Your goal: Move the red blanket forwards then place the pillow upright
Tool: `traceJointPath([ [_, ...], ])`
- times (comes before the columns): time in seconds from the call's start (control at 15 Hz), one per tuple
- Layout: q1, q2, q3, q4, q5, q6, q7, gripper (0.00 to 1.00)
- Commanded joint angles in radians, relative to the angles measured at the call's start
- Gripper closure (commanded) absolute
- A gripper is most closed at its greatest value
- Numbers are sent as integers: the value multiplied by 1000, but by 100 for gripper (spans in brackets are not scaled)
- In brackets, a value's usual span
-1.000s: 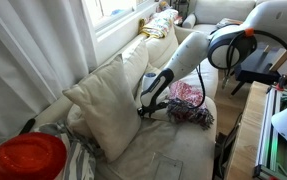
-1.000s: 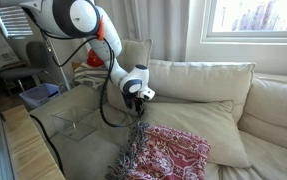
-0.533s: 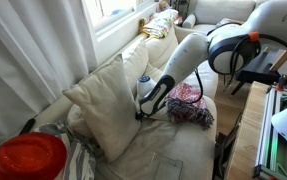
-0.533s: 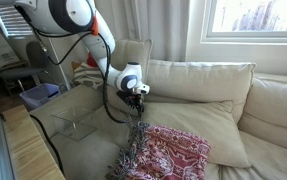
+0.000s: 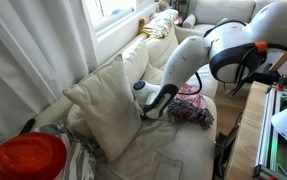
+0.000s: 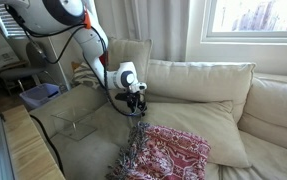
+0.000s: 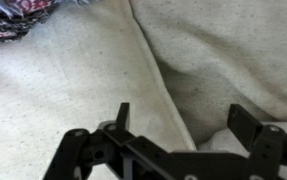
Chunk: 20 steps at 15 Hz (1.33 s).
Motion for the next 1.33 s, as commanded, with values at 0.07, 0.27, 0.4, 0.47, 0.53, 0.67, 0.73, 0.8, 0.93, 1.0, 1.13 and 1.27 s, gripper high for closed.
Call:
traceJointPath([
  [0.07,7,7,-14,0,-10,0,0,0],
  [0.27,79,89,-117,86,-81,-88,122,0],
  [0.4,103,143,-150,136,-120,-120,181,0],
  [0.47,129,50,-156,-10,-164,-79,216,0],
  [0.53,138,64,-160,-6,-183,-79,244,0],
  [0.67,140,64,-146,-14,-266,-77,324,0],
  [0.73,143,63,-144,-20,-309,-62,365,0],
  [0.8,141,63,-135,-19,-353,-59,402,0],
  [0.93,129,62,-112,-22,-454,-68,470,0],
  [1.0,125,62,-107,-24,-508,-74,509,0],
  [1.13,93,62,-74,-22,-599,-81,558,0],
  [1.27,63,62,-43,-21,-686,-87,593,0],
])
